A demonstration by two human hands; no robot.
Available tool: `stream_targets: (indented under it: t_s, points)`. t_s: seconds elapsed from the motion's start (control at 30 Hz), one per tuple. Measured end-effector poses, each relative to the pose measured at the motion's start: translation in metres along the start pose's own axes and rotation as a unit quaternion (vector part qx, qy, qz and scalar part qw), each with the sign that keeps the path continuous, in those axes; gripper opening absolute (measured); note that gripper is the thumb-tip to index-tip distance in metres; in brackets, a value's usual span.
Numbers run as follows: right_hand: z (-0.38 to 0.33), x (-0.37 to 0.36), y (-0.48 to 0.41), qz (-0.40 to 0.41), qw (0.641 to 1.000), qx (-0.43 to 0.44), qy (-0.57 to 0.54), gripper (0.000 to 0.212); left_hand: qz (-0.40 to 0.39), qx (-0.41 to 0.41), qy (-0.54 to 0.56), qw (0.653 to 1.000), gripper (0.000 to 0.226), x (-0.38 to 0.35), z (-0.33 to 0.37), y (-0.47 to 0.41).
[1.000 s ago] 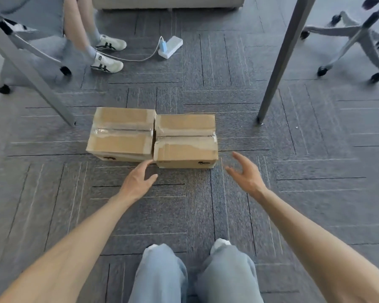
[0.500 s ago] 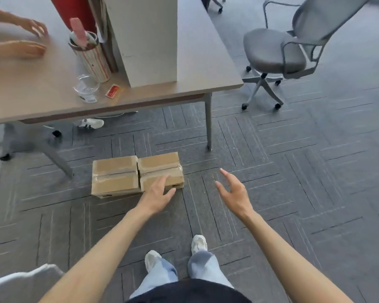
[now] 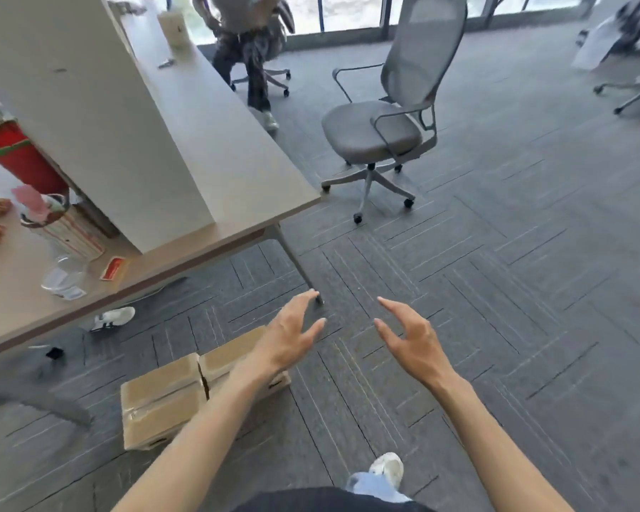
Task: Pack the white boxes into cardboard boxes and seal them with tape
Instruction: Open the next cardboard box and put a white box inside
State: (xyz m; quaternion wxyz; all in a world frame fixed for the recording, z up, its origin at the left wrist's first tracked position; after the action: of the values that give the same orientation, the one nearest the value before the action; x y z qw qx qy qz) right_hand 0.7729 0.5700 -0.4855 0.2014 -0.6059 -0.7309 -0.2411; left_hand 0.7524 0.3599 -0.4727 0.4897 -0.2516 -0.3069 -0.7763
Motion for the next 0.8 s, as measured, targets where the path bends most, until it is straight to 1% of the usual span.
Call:
stream_targets:
  t_s: [0.13,0.33,0.43,0.5,0.63,0.7,0.8]
  points:
    - [0.012,0.053,-0.044,0.018,1.000,0.009,-0.010,0.044,-0.002,-0.035,-0.051,0.998,0.048,0.004,0.035,-0.060]
    - [0.008,0.108,-0.129,0.004,0.999,0.029,0.028,0.045,0.068,-0.026,-0.098,0.993,0.043,0.032,0.063,-0.137]
    - [0.018,0.125,-0.181,-0.017,0.997,0.035,0.070,0.045,0.086,-0.020,-0.119,0.989,0.043,0.044,0.068,-0.190]
    - [0.027,0.138,-0.222,-0.032,0.994,0.036,0.096,0.045,0.086,-0.015,-0.118,0.989,0.043,0.047,0.068,-0.233]
    - [0.041,0.178,-0.315,-0.035,0.989,0.026,0.141,0.046,0.082,-0.023,-0.094,0.992,0.044,0.060,0.069,-0.339]
    - [0.042,0.200,-0.358,-0.042,0.988,0.008,0.146,0.047,0.080,-0.027,-0.080,0.993,0.044,0.072,0.072,-0.387]
    - [0.042,0.231,-0.427,-0.049,0.985,0.015,0.167,0.046,0.088,-0.024,-0.069,0.993,0.043,0.099,0.079,-0.454]
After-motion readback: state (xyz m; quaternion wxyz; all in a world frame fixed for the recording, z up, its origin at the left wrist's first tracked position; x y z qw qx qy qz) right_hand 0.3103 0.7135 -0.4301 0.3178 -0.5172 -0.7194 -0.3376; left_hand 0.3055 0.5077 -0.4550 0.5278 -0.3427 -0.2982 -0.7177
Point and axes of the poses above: each hand's wrist, its own y-axis away from the middle knuckle, its own x-axis out of the back of the hand, z = x × y, the point moved 9 cm from there along -y, towards the middle knuckle, and after that the axes turned 7 degrees about -z, right-handed, at the moved point
